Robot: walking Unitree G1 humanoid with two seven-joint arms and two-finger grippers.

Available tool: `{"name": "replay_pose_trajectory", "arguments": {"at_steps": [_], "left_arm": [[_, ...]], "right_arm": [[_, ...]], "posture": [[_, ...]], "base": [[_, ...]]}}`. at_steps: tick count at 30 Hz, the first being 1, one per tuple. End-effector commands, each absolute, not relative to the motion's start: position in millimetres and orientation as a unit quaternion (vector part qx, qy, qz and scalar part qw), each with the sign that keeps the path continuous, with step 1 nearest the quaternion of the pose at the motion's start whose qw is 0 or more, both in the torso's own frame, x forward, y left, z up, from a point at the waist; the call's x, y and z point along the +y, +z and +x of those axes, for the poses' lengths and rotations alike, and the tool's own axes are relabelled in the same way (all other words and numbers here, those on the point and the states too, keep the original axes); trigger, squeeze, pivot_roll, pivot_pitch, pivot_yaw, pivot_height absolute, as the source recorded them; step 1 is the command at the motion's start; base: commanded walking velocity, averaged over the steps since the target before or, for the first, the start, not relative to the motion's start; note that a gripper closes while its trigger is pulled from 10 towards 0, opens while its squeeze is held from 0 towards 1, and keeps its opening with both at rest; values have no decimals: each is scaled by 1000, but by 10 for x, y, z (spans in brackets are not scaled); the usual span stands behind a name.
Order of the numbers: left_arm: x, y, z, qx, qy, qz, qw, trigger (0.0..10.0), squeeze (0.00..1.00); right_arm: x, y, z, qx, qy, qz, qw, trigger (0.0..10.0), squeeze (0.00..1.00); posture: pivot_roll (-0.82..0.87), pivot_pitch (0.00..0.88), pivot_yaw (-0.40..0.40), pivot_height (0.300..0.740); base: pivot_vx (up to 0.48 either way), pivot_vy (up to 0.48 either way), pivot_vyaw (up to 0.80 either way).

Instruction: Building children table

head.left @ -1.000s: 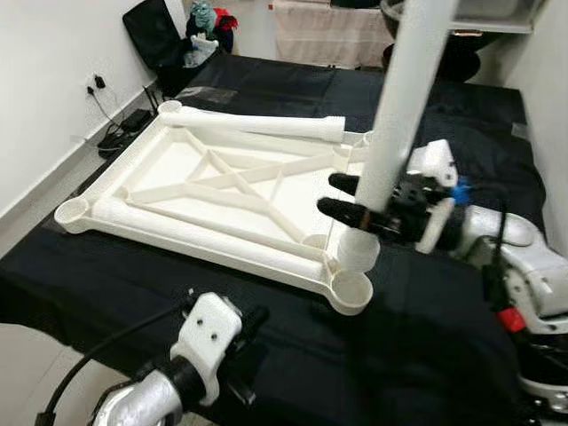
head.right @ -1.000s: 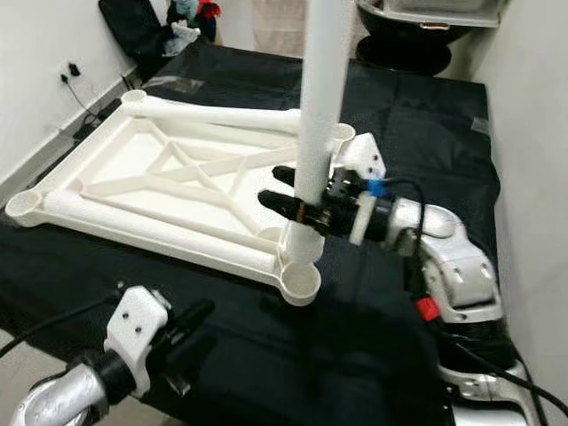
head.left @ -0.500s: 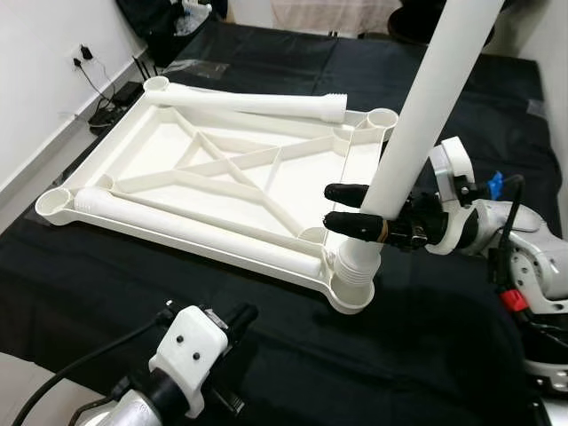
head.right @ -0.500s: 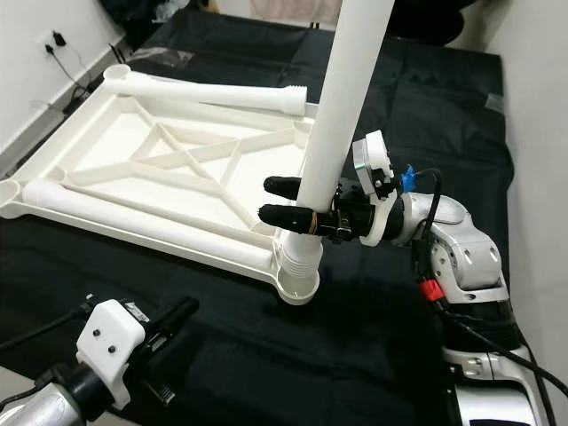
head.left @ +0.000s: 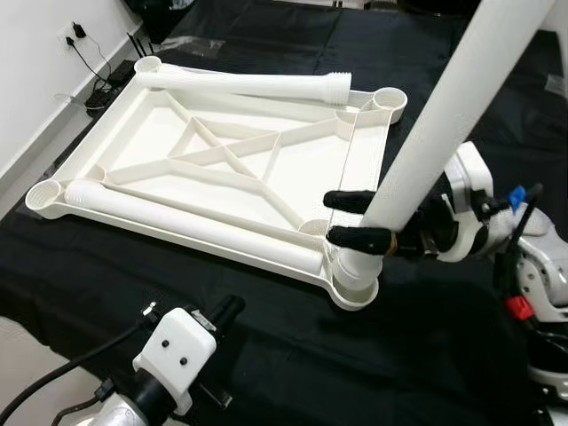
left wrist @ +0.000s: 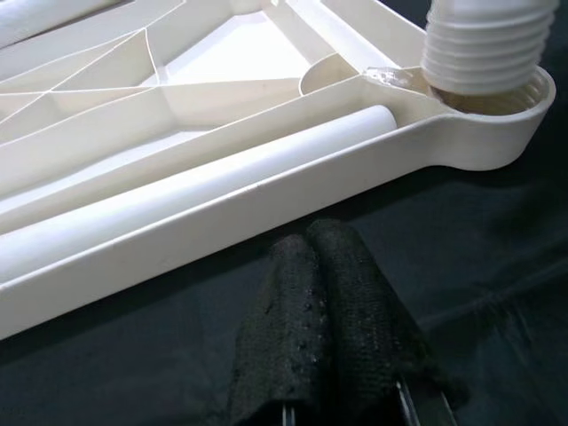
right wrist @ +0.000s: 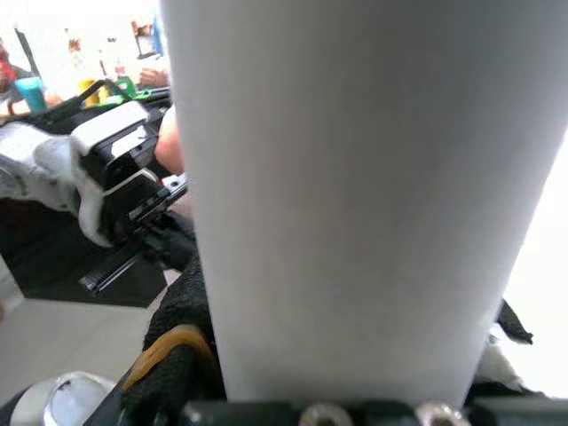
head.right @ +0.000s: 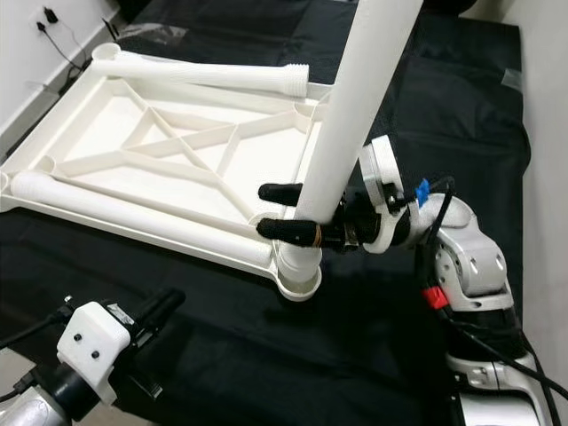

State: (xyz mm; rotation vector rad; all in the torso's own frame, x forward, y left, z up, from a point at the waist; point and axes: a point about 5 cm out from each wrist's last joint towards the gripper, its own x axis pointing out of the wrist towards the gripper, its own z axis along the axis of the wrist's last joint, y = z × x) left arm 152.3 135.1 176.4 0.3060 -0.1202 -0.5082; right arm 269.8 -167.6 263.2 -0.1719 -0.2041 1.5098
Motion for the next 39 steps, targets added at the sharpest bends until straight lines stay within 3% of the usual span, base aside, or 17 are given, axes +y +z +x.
{"name": "replay_pose_trajectory", "arguments": {"at_steps": [1, 11, 22, 39], "left_arm": [[1398, 1701, 1523, -44, -250, 159, 954, 10000, 0], [1418, 1691, 1561, -50, -250, 162, 953, 10000, 0], [1418, 1706, 1567, -56, -250, 165, 952, 10000, 0], [1405, 1704, 1557, -59, -250, 164, 952, 10000, 0]], "right_arm": [[-1587, 2600, 2588, -86, 703, -95, 700, 10000, 0], [-1513, 2559, 2519, -81, 698, -141, 697, 10000, 0], [-1531, 2509, 2597, -64, 661, -177, 726, 10000, 0], [-1514, 2436, 2461, -33, 693, -161, 703, 10000, 0]], "posture": [[63, 349, 79, 740], [65, 341, 92, 740], [63, 343, 91, 740], [48, 334, 81, 740]], "base": [[0, 0, 0], [0, 0, 0], [0, 0, 0], [0, 0, 0]]}}
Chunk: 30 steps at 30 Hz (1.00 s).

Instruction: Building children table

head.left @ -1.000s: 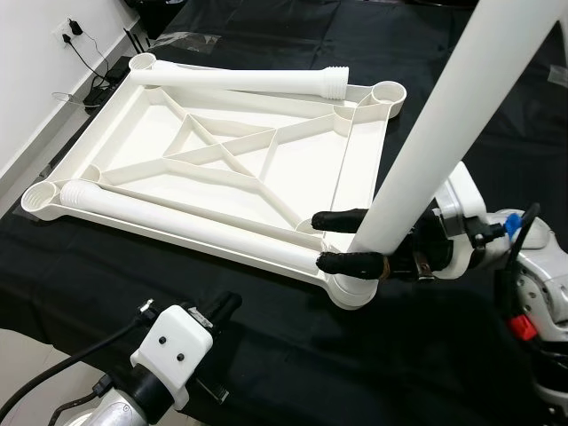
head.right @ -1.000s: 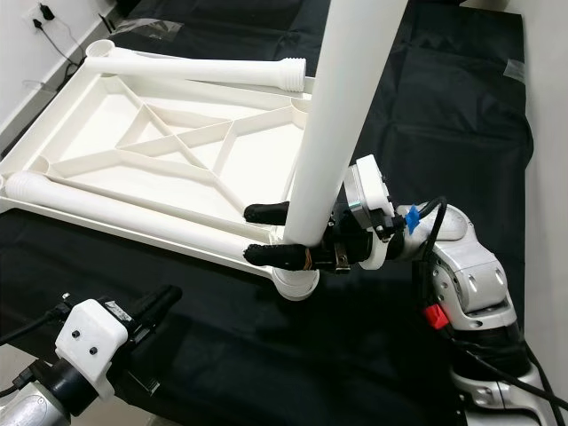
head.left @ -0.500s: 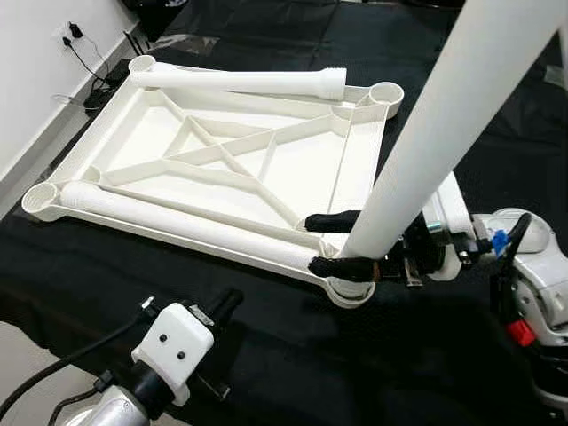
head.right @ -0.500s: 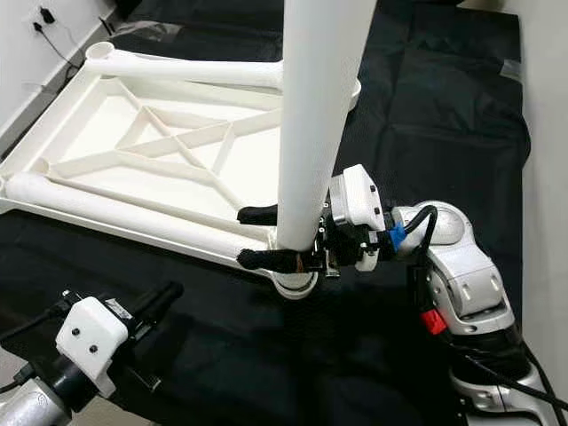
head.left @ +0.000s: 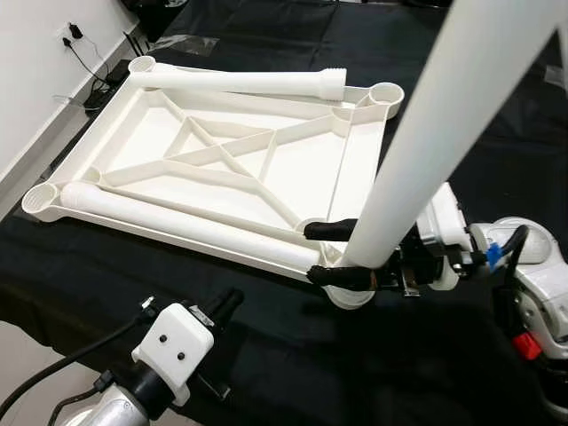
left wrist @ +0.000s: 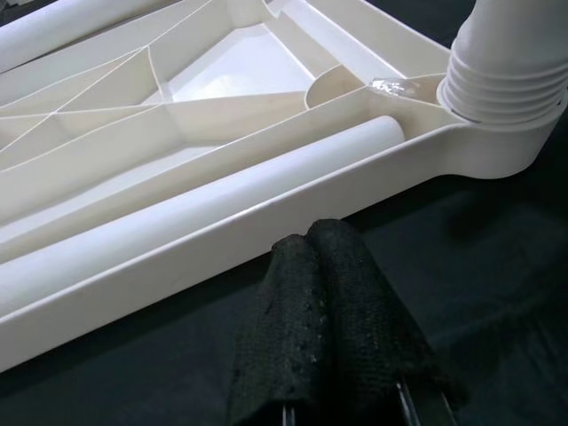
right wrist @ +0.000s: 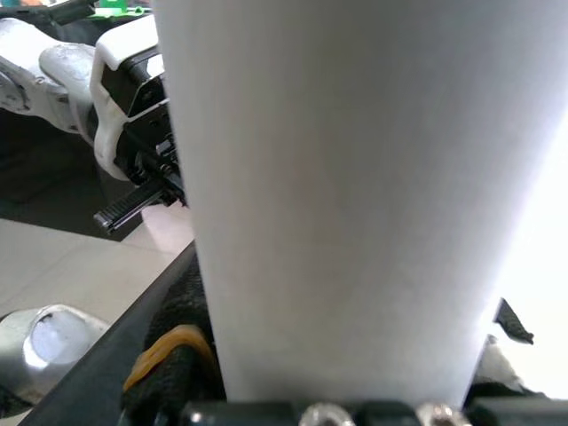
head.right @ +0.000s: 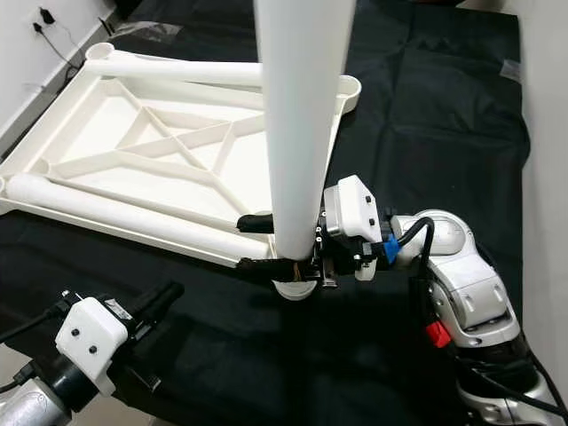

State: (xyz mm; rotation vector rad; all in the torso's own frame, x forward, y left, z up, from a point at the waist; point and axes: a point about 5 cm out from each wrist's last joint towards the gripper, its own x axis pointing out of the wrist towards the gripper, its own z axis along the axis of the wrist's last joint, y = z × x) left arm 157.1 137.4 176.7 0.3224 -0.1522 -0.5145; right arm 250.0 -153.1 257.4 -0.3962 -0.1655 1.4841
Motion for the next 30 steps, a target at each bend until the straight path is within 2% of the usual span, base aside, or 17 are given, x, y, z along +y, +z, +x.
{"name": "replay_pose_trajectory", "arguments": {"at_steps": [1, 4, 11, 13, 25, 30], "left_arm": [[1405, 1704, 1557, -59, -250, 164, 952, 10000, 0], [1402, 1703, 1556, -59, -250, 164, 952, 10000, 0], [1396, 1702, 1560, -60, -251, 163, 952, 10000, 0], [1395, 1703, 1559, -61, -251, 163, 952, 10000, 0], [1396, 1702, 1562, -61, -251, 163, 952, 10000, 0], [1402, 1698, 1572, -62, -251, 164, 952, 10000, 0]], "right_arm": [[-1514, 2436, 2461, -33, 693, -161, 703, 10000, 0], [-1500, 2433, 2440, -31, 700, -153, 697, 10000, 0], [-1440, 2354, 2472, -29, 693, -131, 708, 10000, 0], [-1415, 2310, 2499, -26, 677, -130, 723, 10000, 0], [-1343, 2253, 2503, -37, 638, -113, 761, 10000, 0], [-1329, 2208, 2474, -38, 598, -98, 795, 10000, 0]], "posture": [[48, 334, 81, 740], [48, 334, 80, 740], [47, 338, 78, 740], [43, 342, 76, 740], [36, 344, 74, 740], [32, 344, 77, 740]], "base": [[0, 0, 0], [0, 0, 0], [0, 0, 0], [0, 0, 0], [0, 0, 0], [0, 0, 0]]}}
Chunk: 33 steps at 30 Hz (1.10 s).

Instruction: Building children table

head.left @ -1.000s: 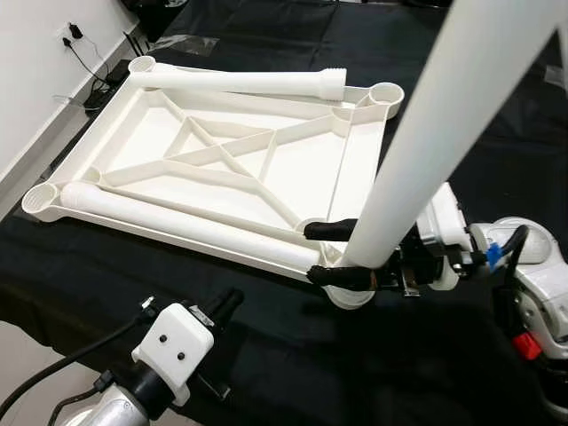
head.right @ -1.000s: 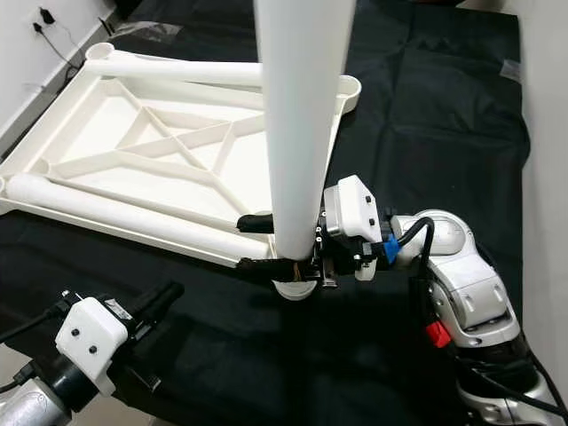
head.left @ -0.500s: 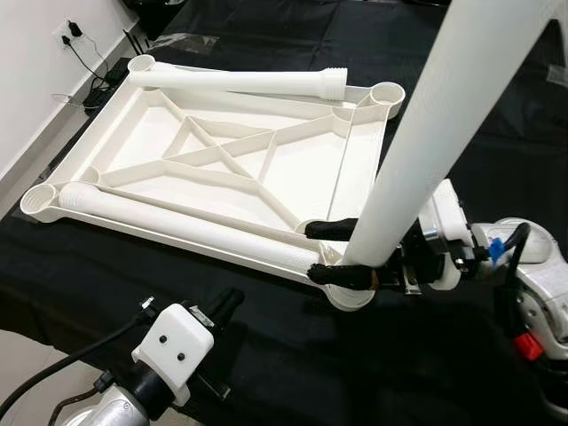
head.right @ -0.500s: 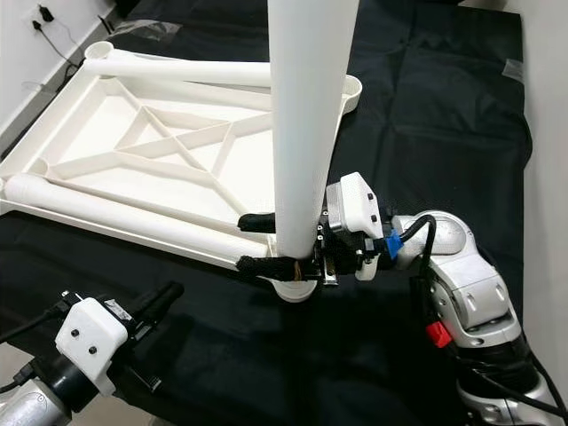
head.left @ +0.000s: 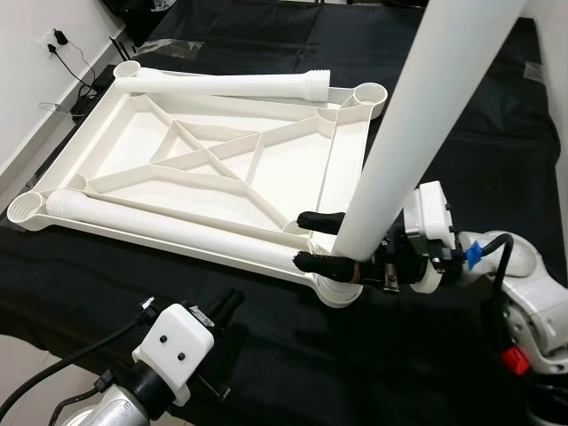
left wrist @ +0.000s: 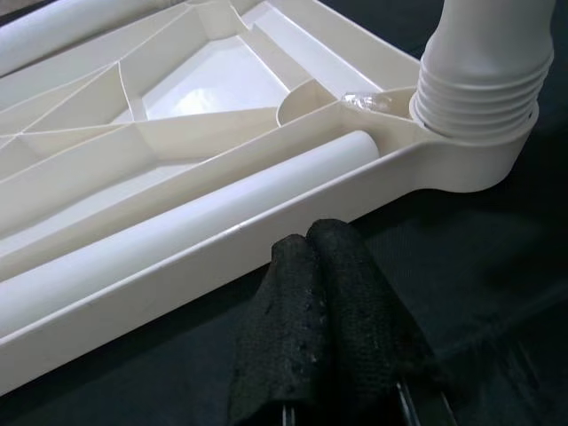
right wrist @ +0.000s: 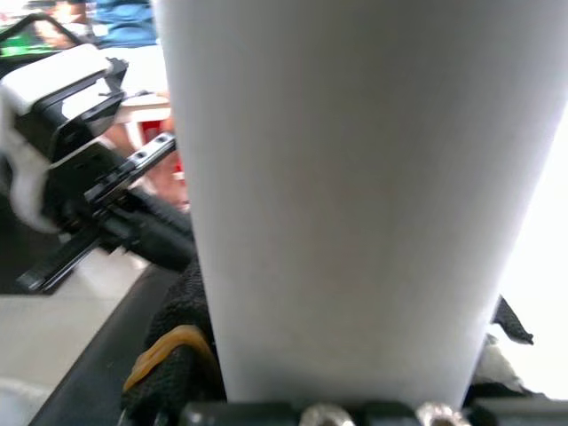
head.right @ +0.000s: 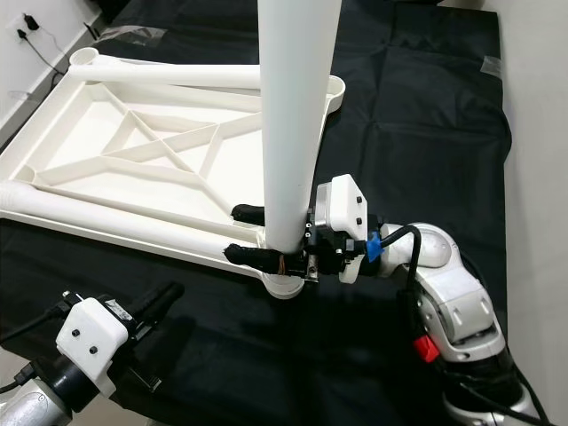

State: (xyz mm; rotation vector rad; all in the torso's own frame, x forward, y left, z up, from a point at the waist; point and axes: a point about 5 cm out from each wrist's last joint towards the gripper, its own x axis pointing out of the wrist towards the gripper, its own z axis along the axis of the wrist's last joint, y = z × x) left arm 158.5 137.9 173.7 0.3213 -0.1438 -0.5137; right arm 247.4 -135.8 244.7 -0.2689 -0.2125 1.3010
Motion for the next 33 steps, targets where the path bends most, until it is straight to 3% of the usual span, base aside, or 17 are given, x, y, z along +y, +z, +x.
{"name": "replay_pose_trajectory", "arguments": {"at_steps": [1, 6, 11, 12, 14, 15, 17, 33], "left_arm": [[1402, 1698, 1572, -62, -251, 164, 952, 10000, 0], [1407, 1693, 1581, -62, -252, 165, 952, 10000, 0], [1406, 1684, 1580, -62, -252, 166, 951, 10000, 0], [1406, 1684, 1580, -62, -252, 166, 951, 10000, 0], [1413, 1673, 1583, -62, -251, 167, 952, 10000, 0], [1413, 1673, 1583, -62, -251, 167, 952, 10000, 0], [1417, 1664, 1600, -63, -249, 167, 952, 10000, 0], [1404, 1620, 1690, -70, -246, 175, 951, 10000, 0]], "right_arm": [[-1329, 2208, 2474, -38, 598, -98, 795, 10000, 0], [-1311, 2163, 2411, -29, 569, -96, 817, 10000, 0], [-1340, 2086, 2491, -1, 471, -112, 875, 10000, 0], [-1340, 2086, 2491, -1, 471, -112, 875, 10000, 0], [-1319, 1884, 2481, 51, 319, -103, 941, 10000, 0], [-1319, 1884, 2481, 51, 319, -103, 941, 10000, 0], [-1313, 1779, 2415, 67, 229, -102, 966, 10000, 0], [-1179, 1712, 2397, 54, 155, -80, 983, 10000, 0]], "posture": [[32, 344, 77, 740], [25, 341, 78, 740], [29, 336, 67, 740], [29, 336, 67, 740], [17, 332, 57, 740], [17, 332, 57, 740], [5, 326, 64, 740], [4, 283, 65, 740]], "base": [[0, 0, 0], [0, 0, 0], [0, 0, 0], [0, 0, 0], [0, 0, 0], [0, 0, 0], [0, 0, 0], [0, 0, 0]]}}
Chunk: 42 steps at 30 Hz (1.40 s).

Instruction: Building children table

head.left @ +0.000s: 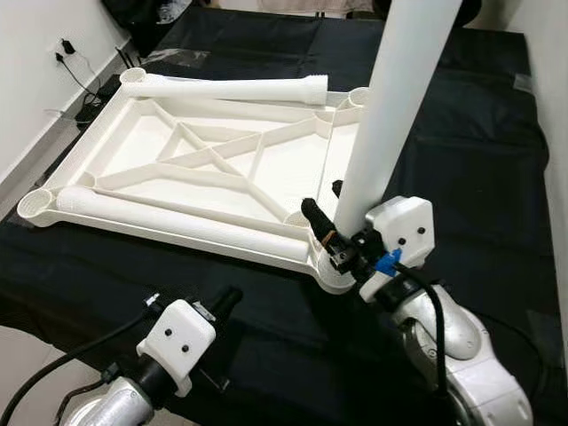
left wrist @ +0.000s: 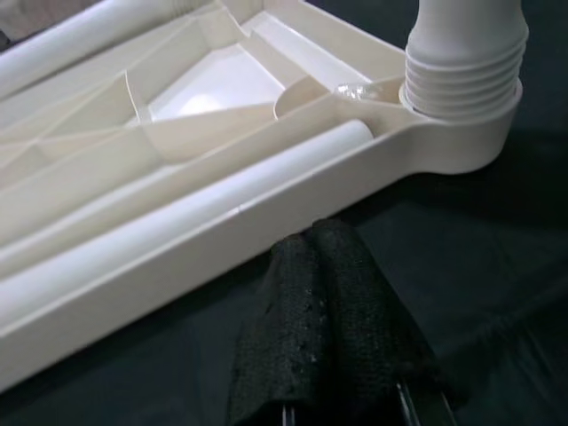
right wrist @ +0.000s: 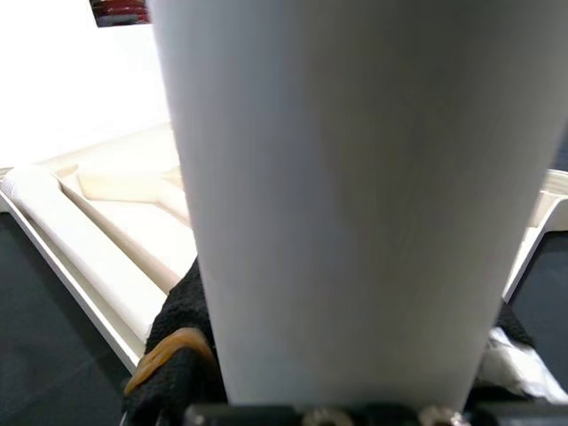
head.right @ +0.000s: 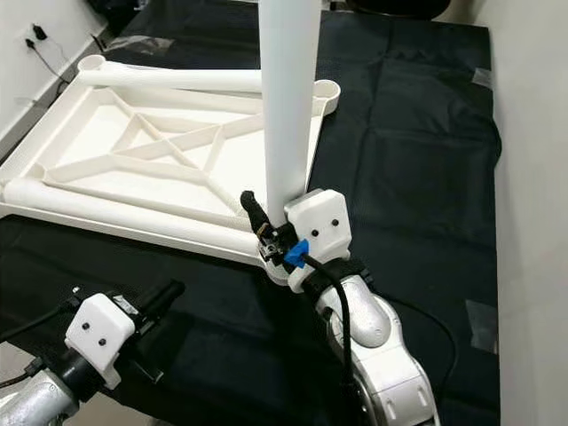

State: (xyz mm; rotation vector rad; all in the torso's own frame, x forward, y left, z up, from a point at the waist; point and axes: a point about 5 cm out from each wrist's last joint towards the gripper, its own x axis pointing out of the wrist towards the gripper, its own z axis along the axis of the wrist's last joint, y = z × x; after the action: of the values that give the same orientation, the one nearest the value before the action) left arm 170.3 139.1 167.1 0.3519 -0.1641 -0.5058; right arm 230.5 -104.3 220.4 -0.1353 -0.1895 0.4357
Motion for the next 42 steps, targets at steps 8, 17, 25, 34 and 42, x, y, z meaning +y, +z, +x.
{"name": "replay_pose_trajectory", "arguments": {"at_steps": [8, 17, 25, 34, 42], "left_arm": [[1511, 1964, 2001, -142, -192, 208, 948, 10000, 0], [1493, 2648, 2232, -250, -195, 168, 933, 10000, 0], [1225, 2960, 2479, -243, -375, 10, 894, 10000, 0], [1138, 3338, 2667, -269, -445, -40, 853, 10000, 1000], [1049, 3554, 2676, -266, -534, -44, 802, 10000, 1000]], "right_arm": [[-1219, 1706, 2486, 47, 98, -89, 990, 10000, 0], [-1180, 1715, 2548, 40, 93, -85, 991, 10000, 0], [-1148, 1735, 2559, 35, 90, -80, 992, 10000, 0], [-1125, 1747, 2559, 33, 90, -77, 992, 10000, 0], [-1108, 1753, 2556, 33, 92, -73, 993, 10000, 0]], "posture": [[17, 250, 71, 740], [26, 238, 74, 740], [14, 232, 76, 740], [4, 240, 82, 740], [-2, 245, 82, 740]], "base": [[0, 0, 0], [0, 0, 0], [0, 0, 0], [0, 0, 0], [0, 0, 0]]}}
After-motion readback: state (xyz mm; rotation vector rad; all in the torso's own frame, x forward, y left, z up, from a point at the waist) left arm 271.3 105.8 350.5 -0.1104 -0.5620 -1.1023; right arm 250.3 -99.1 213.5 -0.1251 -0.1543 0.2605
